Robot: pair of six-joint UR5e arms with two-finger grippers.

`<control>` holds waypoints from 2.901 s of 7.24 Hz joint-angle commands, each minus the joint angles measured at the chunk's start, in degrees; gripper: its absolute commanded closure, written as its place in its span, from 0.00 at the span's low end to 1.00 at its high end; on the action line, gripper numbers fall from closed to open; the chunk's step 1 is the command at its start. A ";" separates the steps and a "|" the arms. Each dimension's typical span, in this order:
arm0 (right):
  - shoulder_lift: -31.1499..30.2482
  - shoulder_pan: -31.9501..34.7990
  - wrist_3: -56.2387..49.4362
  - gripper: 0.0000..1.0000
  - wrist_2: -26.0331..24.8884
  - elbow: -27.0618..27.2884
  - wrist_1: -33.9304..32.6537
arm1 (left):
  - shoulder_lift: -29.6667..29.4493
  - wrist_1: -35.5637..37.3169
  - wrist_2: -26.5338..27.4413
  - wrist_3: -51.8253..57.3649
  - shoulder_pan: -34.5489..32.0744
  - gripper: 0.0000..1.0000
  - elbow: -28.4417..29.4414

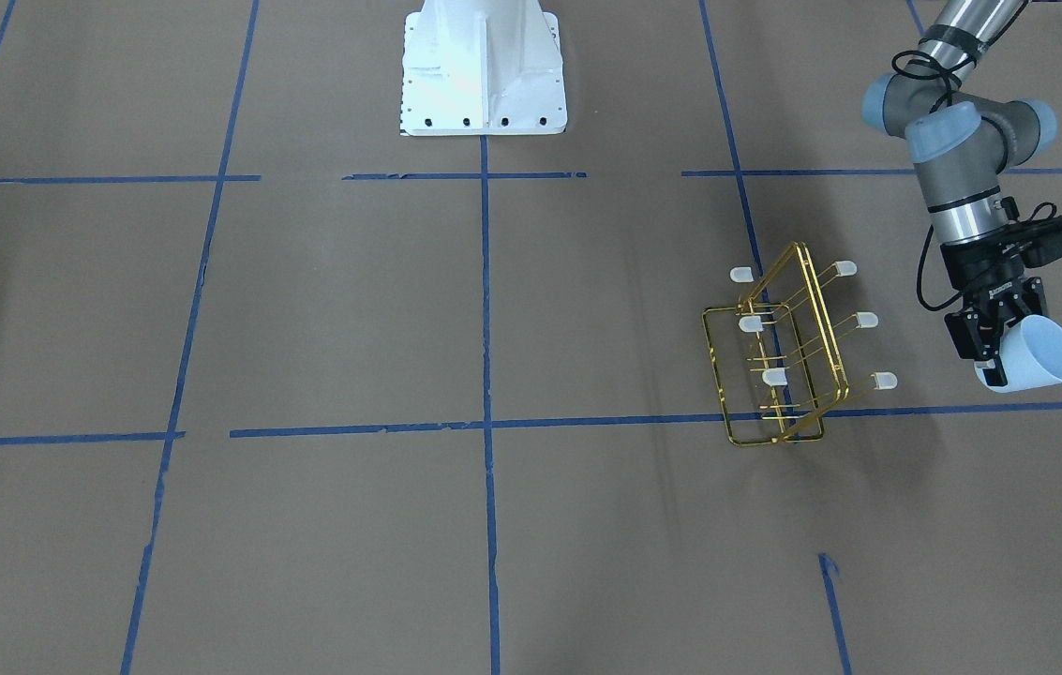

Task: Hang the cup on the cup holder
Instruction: 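Lift the light-blue cup with the left gripper and tilt it sideways, then move the held cup toward the gold rack and onto a white hook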

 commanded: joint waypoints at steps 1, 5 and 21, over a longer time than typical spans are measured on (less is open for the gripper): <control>0.00 0.02 0.00 0.00 0.00 0.00 0.00 | 5.58 -11.91 -3.73 3.05 -1.86 1.00 -6.59; 0.00 0.02 0.00 0.00 0.00 0.00 0.00 | 7.45 -26.75 -4.09 -13.76 -2.04 1.00 -12.48; 0.00 0.02 0.00 0.00 0.00 0.00 0.00 | 7.37 -44.77 15.66 -95.17 14.56 1.00 -12.24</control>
